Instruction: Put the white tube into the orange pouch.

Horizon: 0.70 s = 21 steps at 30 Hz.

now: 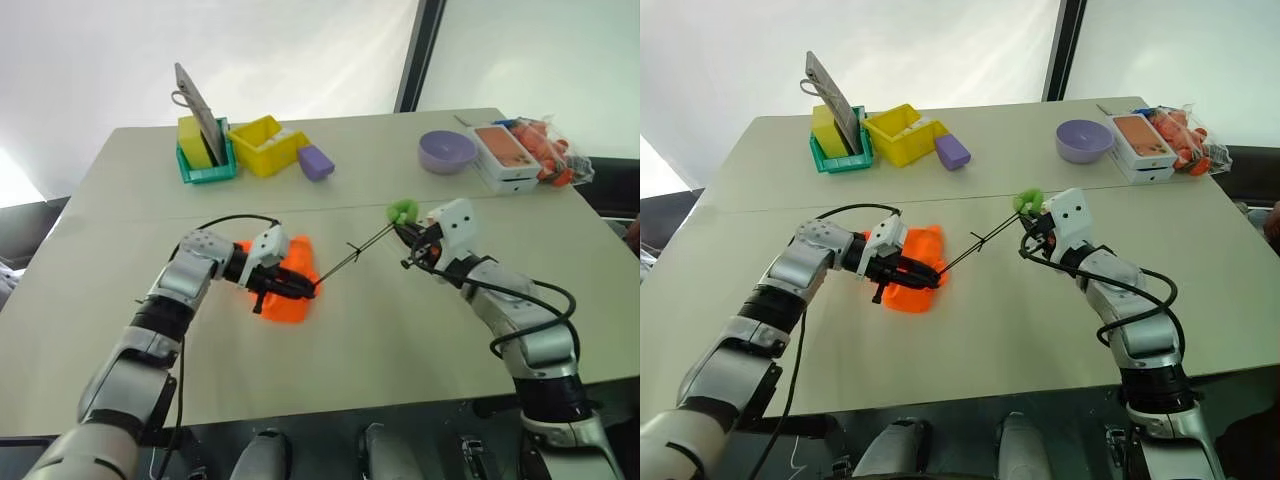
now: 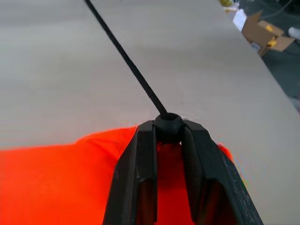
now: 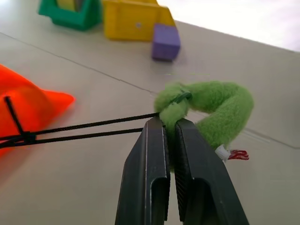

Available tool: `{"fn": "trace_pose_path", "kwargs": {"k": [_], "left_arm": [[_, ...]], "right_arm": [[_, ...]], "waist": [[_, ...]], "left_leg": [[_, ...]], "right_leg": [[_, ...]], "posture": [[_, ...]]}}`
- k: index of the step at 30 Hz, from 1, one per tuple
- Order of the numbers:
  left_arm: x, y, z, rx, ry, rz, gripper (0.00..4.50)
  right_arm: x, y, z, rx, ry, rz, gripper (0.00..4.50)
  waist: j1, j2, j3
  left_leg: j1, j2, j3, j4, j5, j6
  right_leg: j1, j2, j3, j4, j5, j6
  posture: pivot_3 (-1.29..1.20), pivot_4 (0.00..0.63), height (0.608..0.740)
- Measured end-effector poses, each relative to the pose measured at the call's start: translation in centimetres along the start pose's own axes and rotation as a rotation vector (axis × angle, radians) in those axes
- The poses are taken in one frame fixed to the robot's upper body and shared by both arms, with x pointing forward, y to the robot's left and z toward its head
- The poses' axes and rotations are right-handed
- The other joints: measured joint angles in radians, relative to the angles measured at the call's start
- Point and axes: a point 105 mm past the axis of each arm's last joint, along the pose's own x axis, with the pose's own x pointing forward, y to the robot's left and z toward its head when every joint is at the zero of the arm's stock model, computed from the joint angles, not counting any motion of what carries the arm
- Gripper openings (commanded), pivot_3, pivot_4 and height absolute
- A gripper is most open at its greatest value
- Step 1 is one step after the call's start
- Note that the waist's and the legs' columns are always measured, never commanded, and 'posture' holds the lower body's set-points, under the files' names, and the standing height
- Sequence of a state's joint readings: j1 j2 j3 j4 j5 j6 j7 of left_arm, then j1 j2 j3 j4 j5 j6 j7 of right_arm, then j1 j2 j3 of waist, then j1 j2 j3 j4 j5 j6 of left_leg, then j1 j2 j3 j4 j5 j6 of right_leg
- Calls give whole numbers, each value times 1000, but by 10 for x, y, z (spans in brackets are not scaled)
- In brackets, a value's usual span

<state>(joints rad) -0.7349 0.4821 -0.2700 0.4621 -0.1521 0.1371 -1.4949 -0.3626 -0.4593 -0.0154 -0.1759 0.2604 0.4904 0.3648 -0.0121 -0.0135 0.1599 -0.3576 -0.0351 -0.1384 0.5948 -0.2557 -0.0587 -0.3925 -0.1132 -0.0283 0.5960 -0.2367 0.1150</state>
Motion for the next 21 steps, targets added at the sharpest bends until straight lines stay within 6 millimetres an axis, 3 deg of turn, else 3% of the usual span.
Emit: {"fn": "trace_pose_path", "kwargs": {"k": [4, 5, 6, 9, 12, 13, 18, 21], "left_arm": [[1, -4, -1, 22, 9, 16, 239], [2, -4, -1, 21, 9, 21, 1039], [2, -4, -1, 16, 8, 24, 1341], [-1, -3, -2, -47, -31, 55, 2598], [-10, 6, -2, -91, -72, 175, 4177], [-13, 8, -1, -98, -82, 201, 4437], [-55, 12, 1, -196, -224, 474, 4437], [-90, 7, -16, -273, -277, 718, 4437]], "right_arm": [[3, -5, 1, -16, -5, -38, 0], [3, -6, 0, -16, -1, -40, 0], [3, -6, -1, -16, 1, -40, 0], [3, -5, -2, -15, 7, -27, 1059], [-1, -2, -6, -39, 30, 2, 2677], [-2, -1, -8, -46, 39, 10, 2930], [-20, 4, -32, -62, 102, 46, 2930], [-33, 4, -38, -43, 67, 78, 2930]], "waist": [[-1, 0, 0], [-1, 0, 0], [-1, 0, 0], [-4, 0, 0], [-4, 0, 0], [-4, 0, 0], [-7, 0, 0], [-5, 1, -1]], "left_leg": [[1, 0, 0, 0, 0, 0], [1, 0, 0, 0, 0, 0], [1, 0, 0, 0, 0, 0], [2, 0, 0, 1, 0, 0], [2, 0, -1, 1, 0, 0], [1, 0, -1, 1, 0, 0], [1, 0, -1, 0, 0, 0], [2, 0, -1, 0, 0, 0]], "right_leg": [[1, 0, 0, 0, 0, 0], [1, 0, 0, 0, 0, 1], [1, 0, 0, 0, 0, 1], [1, 0, 0, 1, -2, 3], [1, 0, 0, 1, -2, 4], [1, 0, 0, 1, -2, 4], [1, 0, 1, 1, -2, 3], [2, 0, 1, 0, -3, 4]], "posture": [[0, 150, 740], [0, 150, 740], [0, 150, 740], [0, 150, 740], [0, 150, 740], [0, 150, 740], [0, 150, 740], [0, 150, 740]]}}
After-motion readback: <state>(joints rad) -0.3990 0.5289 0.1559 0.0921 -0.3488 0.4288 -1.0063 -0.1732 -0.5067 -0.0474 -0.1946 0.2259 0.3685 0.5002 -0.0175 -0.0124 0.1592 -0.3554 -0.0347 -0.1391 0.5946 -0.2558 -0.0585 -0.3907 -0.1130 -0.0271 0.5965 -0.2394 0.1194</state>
